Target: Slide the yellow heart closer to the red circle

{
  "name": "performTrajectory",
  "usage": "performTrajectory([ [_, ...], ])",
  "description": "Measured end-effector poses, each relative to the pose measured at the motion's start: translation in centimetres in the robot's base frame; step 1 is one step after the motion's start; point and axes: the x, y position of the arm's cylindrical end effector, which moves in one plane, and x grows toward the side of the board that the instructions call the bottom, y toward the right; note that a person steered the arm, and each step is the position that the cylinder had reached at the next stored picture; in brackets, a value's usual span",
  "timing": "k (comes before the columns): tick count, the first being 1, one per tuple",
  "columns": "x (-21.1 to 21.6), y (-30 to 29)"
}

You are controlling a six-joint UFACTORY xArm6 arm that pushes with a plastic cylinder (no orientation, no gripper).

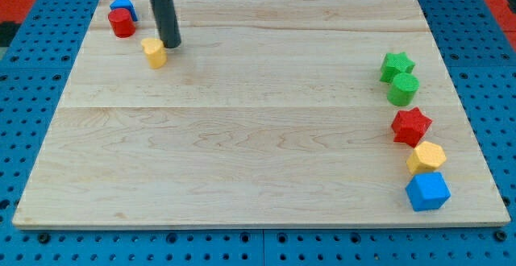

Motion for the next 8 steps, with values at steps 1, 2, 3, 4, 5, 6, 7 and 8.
performTrajectory([
  [1,2.9,3.6],
  [2,3.8,2.6],
  [3,3.6,-2.7],
  [4,2.8,-6.7],
  [5,2.8,-8.6],
  [6,5.2,-9.1],
  [7,5.1,-13.1],
  [8,3.8,-15.4],
])
